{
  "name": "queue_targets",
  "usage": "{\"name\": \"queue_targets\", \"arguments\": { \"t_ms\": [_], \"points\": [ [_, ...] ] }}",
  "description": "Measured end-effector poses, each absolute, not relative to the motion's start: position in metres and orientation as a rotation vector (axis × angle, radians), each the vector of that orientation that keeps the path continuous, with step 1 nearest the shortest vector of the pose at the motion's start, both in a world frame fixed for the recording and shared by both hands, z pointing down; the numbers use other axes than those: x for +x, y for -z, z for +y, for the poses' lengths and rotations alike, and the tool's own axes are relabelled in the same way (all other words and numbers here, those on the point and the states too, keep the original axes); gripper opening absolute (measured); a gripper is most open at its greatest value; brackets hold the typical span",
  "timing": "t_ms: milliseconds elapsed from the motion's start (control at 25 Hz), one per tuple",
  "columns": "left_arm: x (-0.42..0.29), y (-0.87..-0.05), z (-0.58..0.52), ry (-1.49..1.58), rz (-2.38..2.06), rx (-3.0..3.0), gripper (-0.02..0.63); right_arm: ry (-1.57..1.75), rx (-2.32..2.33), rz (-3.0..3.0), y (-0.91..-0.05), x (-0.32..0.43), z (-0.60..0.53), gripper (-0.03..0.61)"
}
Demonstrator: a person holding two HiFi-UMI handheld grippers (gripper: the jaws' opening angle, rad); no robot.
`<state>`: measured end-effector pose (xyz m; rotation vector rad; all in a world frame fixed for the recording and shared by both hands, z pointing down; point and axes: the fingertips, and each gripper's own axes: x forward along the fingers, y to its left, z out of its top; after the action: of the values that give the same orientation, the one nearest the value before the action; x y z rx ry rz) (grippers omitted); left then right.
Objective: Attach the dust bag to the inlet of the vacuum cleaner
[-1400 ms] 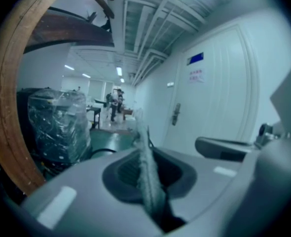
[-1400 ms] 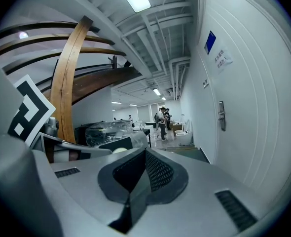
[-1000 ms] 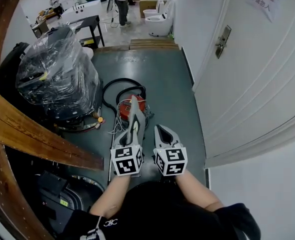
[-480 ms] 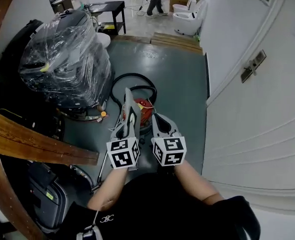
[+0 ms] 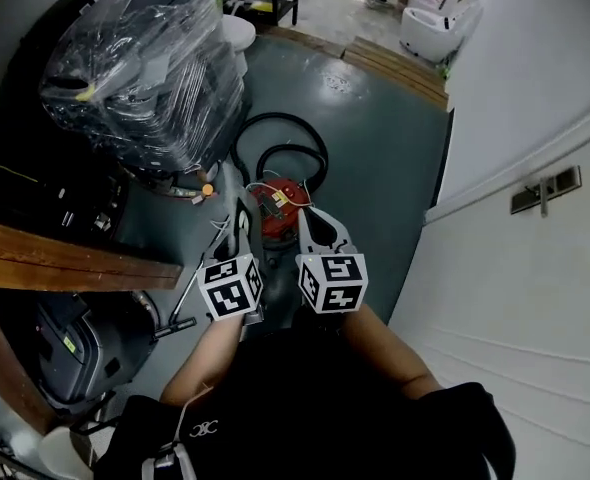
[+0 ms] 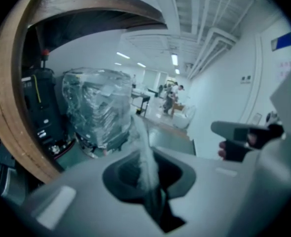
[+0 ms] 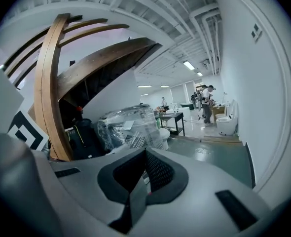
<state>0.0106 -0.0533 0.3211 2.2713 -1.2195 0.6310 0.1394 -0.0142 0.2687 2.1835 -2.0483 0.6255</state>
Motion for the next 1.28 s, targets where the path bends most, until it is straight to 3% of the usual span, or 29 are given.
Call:
{"name": "queue_targets", "arguments": {
  "t_ms": [400, 840, 1280],
  "points": [
    [-0.011, -0.375, -0.046, -0.617, -1.461, 1.942, 0.031, -0.745, 1.879, -2.123, -0.329, 0.167, -0.053, -0.002],
    [-0.078, -0.46, -0.043, -0.649, -1.614, 1.728, 0.028, -0.848, 1.655, -2.081, -0.41, 0.14, -0.08, -0.002],
    [-0.111, -0.626, -0.066, -0.789, -1.614, 1.704, 0.029, -0.859, 1.485, -2.02, -0.531, 0.118, -0.097, -0.002]
  ]
}}
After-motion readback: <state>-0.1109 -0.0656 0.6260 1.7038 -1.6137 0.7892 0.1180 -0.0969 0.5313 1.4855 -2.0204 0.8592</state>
